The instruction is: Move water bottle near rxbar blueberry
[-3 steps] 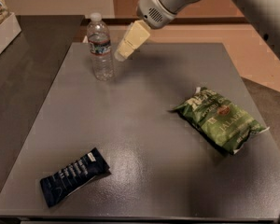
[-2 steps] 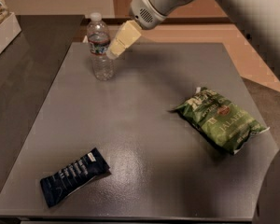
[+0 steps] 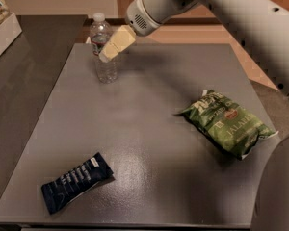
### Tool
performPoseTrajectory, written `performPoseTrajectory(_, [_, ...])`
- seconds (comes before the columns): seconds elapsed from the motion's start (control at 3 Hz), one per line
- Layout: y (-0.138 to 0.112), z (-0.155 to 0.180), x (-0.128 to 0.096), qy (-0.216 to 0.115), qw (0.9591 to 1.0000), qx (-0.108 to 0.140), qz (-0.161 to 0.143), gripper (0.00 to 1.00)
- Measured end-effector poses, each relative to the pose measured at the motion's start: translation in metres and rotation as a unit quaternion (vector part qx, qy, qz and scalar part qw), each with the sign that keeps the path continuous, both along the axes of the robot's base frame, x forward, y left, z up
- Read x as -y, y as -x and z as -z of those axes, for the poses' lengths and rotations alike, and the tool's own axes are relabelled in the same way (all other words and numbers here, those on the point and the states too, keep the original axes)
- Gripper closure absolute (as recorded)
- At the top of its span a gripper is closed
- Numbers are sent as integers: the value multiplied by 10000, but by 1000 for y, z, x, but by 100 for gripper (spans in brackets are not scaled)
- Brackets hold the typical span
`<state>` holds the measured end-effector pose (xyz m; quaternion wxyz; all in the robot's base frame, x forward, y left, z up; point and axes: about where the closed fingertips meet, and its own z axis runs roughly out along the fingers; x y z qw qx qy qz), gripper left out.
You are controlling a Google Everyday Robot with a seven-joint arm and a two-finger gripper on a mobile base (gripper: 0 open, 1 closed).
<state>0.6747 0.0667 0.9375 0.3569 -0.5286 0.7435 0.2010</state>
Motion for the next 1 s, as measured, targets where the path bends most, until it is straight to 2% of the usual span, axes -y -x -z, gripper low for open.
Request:
performPoseTrajectory(0.67, [11, 2, -25, -428, 9988, -63, -209, 0])
performPoseTrajectory(1.0, [15, -3, -37, -579, 9978, 3, -326, 17])
